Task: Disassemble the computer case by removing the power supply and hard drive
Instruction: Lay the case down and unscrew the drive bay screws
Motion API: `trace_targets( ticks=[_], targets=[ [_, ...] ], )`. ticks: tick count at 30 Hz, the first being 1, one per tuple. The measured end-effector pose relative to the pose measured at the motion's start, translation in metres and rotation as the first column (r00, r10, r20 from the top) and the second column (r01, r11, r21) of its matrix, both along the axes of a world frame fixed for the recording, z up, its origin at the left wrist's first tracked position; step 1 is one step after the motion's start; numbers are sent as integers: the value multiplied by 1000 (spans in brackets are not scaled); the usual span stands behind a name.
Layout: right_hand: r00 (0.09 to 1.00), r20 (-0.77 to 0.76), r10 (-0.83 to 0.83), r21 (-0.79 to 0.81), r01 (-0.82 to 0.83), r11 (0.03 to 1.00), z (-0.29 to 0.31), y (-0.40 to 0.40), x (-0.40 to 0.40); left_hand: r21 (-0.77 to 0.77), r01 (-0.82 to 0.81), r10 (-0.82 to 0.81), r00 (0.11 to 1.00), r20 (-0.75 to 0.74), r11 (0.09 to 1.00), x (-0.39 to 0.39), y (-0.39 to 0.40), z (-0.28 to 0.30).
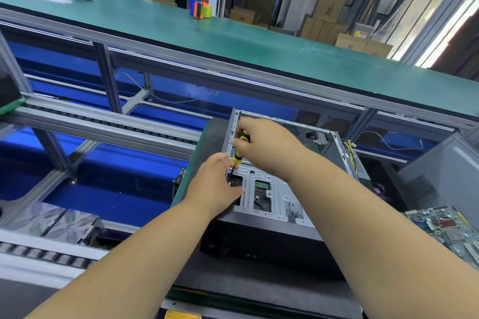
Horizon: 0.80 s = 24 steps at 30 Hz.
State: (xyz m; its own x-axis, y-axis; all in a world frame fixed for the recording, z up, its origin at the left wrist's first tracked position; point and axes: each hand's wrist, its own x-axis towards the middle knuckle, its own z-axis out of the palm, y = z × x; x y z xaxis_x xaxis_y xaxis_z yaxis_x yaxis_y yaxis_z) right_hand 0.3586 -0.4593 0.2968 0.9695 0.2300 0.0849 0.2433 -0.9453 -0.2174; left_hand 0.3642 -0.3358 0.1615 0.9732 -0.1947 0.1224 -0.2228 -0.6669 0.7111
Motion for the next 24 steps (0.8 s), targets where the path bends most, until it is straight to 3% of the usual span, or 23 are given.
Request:
trace_targets(
  ticks=[3, 8, 14, 19, 24],
  targets=[
    [998, 52, -18, -62, 21, 998, 1, 0, 2, -56, 21, -23, 999, -47, 998, 0, 2, 2],
    [1000, 3, 1, 34, -1, 999, -2, -1, 4, -111, 113, -124, 987, -103, 987, -4, 13, -1],
    [1000, -7, -27, 101, 28, 994, -6, -1, 2, -111, 84, -94, 992, -83, 990, -7, 13, -5],
    [999, 51, -17, -50, 20, 999, -3, 3, 2, -161, 67, -81, 993, -85, 985, -10, 13, -4],
    [999, -33, -44, 45, 45, 998, -1, 6, 6, -189, 65, -82, 993, -84, 980, -12, 14, -3]
  ],
)
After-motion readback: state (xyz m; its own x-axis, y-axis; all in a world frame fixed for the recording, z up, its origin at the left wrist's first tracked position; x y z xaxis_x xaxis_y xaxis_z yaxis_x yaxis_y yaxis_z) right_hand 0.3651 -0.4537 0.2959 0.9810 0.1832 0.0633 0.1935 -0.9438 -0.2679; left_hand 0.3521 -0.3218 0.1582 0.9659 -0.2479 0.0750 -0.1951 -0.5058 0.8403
